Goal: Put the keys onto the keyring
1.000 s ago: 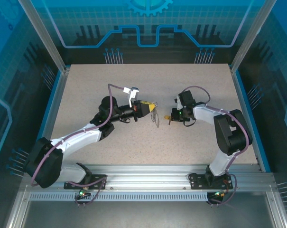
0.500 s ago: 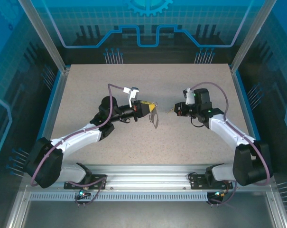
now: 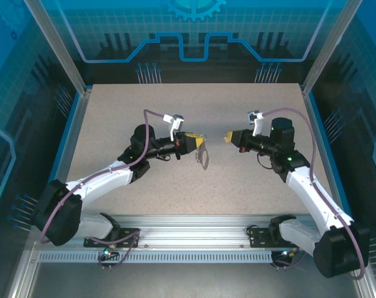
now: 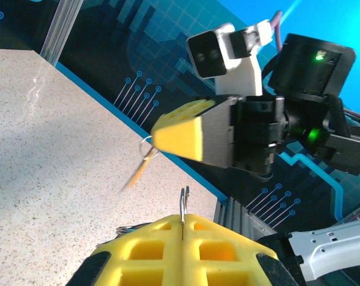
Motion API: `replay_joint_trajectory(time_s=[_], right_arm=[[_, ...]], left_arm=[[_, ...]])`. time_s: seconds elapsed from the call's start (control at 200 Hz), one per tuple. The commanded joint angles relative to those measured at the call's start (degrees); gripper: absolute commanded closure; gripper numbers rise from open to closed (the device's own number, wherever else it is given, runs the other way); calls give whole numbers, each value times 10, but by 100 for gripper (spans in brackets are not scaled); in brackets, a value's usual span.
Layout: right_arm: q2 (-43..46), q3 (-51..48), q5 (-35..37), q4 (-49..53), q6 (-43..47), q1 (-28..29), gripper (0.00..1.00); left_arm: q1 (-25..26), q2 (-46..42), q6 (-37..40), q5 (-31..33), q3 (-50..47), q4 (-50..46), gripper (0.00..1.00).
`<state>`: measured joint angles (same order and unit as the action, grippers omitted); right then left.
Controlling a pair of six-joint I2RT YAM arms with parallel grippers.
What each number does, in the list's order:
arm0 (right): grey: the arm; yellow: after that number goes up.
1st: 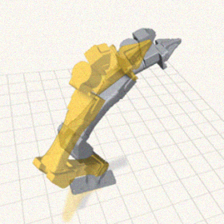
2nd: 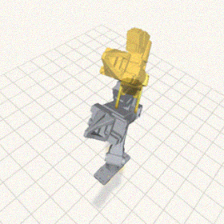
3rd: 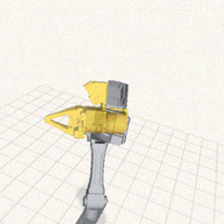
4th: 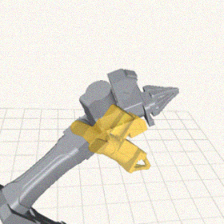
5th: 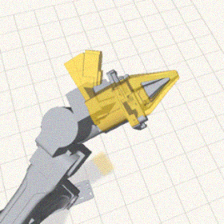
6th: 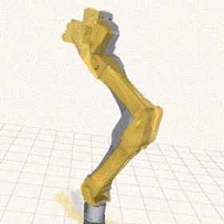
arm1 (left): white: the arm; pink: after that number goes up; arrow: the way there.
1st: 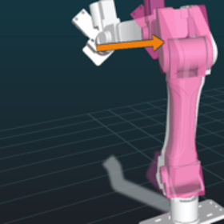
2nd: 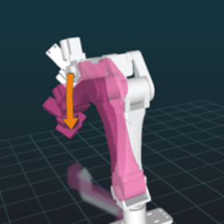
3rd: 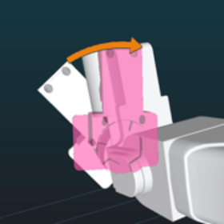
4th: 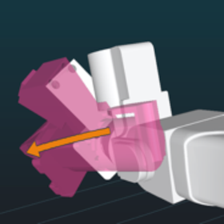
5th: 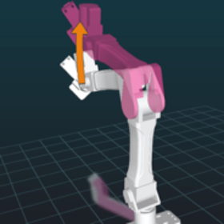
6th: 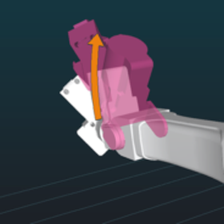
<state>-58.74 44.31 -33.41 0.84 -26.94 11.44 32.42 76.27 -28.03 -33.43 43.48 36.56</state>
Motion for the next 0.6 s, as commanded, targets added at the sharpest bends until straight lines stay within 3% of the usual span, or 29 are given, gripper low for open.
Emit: replay_joint_trajectory(time_s=[0.0,0.325,0.59], right_arm=[[26,-4,-38,-29,-2,-2,100],[50,16,-19,-26,11,54,100],[51,31,2,-18,25,97,100]], left_arm=[[3,-2,41,-15,30,-10,100],[9,0,90,-12,59,-67,100],[21,-6,158,39,82,-142,100]])
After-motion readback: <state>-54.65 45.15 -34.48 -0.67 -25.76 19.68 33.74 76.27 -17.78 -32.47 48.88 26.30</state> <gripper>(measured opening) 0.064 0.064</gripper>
